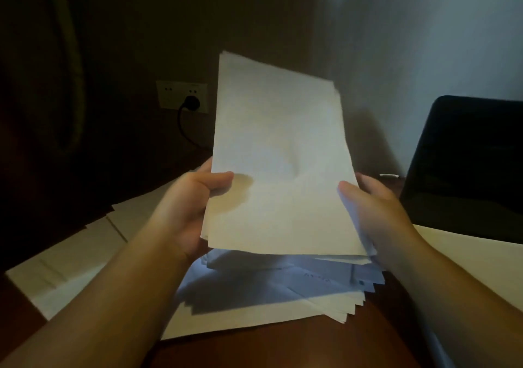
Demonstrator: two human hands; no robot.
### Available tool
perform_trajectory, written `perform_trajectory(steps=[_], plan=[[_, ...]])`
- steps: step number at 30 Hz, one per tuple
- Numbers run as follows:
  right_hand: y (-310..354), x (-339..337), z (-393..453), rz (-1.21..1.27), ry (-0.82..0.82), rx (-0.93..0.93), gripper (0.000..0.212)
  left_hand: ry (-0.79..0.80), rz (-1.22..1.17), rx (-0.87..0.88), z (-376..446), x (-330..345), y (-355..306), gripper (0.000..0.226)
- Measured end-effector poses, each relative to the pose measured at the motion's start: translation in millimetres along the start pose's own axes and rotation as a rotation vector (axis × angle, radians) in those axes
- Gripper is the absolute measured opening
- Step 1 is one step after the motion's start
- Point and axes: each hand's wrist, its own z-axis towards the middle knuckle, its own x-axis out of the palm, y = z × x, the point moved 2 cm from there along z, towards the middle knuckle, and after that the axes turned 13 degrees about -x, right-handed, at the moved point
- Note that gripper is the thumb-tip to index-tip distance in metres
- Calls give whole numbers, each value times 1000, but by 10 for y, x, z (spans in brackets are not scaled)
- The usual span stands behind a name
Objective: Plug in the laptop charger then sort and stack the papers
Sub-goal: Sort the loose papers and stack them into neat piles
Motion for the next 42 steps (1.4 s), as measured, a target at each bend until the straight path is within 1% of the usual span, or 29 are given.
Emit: perform_trajectory(steps=[1,2,4,6,8,10,13,15,19,23,26,27,30,34,36,39,42], plan=[[31,-15,-7,52,11,37,16,5,14,16,3,-7,0,34],[54,-29,-7,71,27,33,10,10,30,31,8,-11,-1,34],[82,-62,-9,30,52,-56,12,6,59,73,25,-8,3,36],[127,-61,-42,12,42,-125,13,-53,110,131,37,13,19,33],[167,-68,-61,21,48,-137,15,-156,183,213,25,57,45,28],[254,-63,-62,21,64,-133,16,-227,210,291,14,117,82,28],[379,-35,-52,-115,121,-189,20,-268,239,364,-24,235,102,34],[465,2,-73,-233,164,-212,24,-274,257,376,-48,274,101,36],[578,45,-110,-353,219,-199,27,-319,324,393,-101,303,64,39],[650,56,-128,-442,213,-187,24,-360,331,406,-196,315,0,41],[658,65,-127,-500,250,-165,13,-375,354,382,-280,342,25,38],[666,63,-131,-509,256,-159,13,-381,350,374,-301,349,35,36],[704,43,-134,-507,238,-140,18,-392,323,375,-397,373,21,33],[817,-1,-246,-444,197,-156,6,-386,299,387,-570,404,-21,40],[891,-39,-381,-394,177,-151,15,-384,264,390,-648,392,-20,43],[967,-111,-615,-310,137,-143,20,-376,232,365,-794,416,23,36],[1023,-186,-888,-212,65,-140,32,-356,182,341,-927,444,97,34]])
